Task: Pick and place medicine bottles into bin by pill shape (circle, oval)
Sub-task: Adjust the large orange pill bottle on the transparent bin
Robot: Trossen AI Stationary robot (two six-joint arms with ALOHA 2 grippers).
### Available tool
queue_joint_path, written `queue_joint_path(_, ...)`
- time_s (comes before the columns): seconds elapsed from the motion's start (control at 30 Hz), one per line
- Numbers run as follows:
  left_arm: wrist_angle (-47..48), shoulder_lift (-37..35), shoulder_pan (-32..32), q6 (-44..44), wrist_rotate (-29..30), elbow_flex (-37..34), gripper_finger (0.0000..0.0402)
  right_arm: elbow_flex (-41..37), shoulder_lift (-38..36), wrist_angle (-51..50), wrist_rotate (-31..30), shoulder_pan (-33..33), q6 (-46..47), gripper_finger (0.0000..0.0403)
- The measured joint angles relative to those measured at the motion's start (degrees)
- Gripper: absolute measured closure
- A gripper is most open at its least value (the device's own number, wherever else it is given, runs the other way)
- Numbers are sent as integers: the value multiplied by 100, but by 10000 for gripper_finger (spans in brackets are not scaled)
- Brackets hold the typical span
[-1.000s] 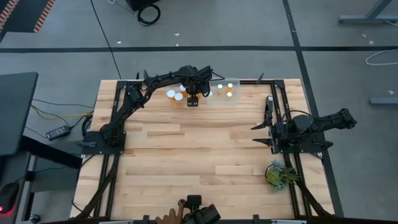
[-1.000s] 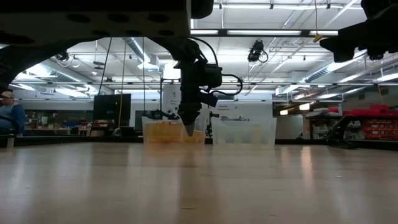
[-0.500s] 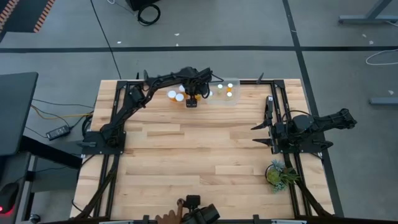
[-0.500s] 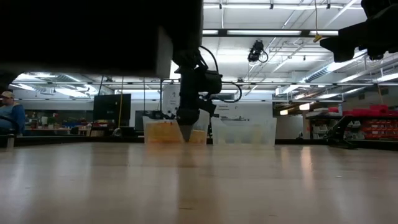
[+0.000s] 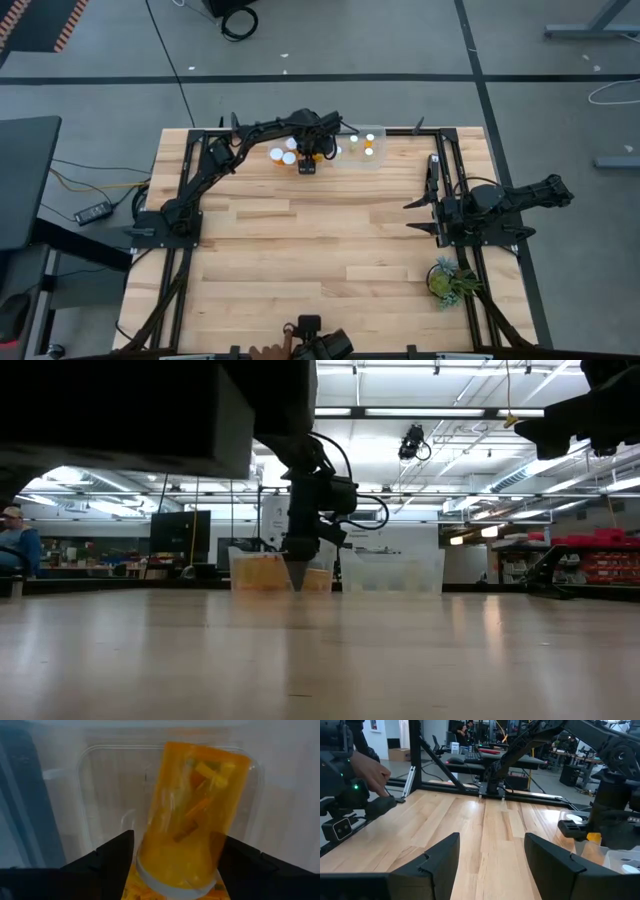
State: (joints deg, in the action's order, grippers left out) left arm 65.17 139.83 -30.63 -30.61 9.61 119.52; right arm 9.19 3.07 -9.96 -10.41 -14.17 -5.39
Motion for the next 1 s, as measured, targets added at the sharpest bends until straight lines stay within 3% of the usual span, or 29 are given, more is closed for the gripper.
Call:
queue_joint_path(0.37, 454, 0, 111, 0, 430, 59, 194, 0, 0, 1, 0, 2, 0, 173)
queue_joint_path(0.6, 468, -5, 161, 1, 635, 59, 175, 0, 0, 3, 0, 2, 0, 173)
queue_joint_path(1.0, 491, -437, 201, 190, 887, 68, 179, 0, 0, 17, 0, 2, -2, 173)
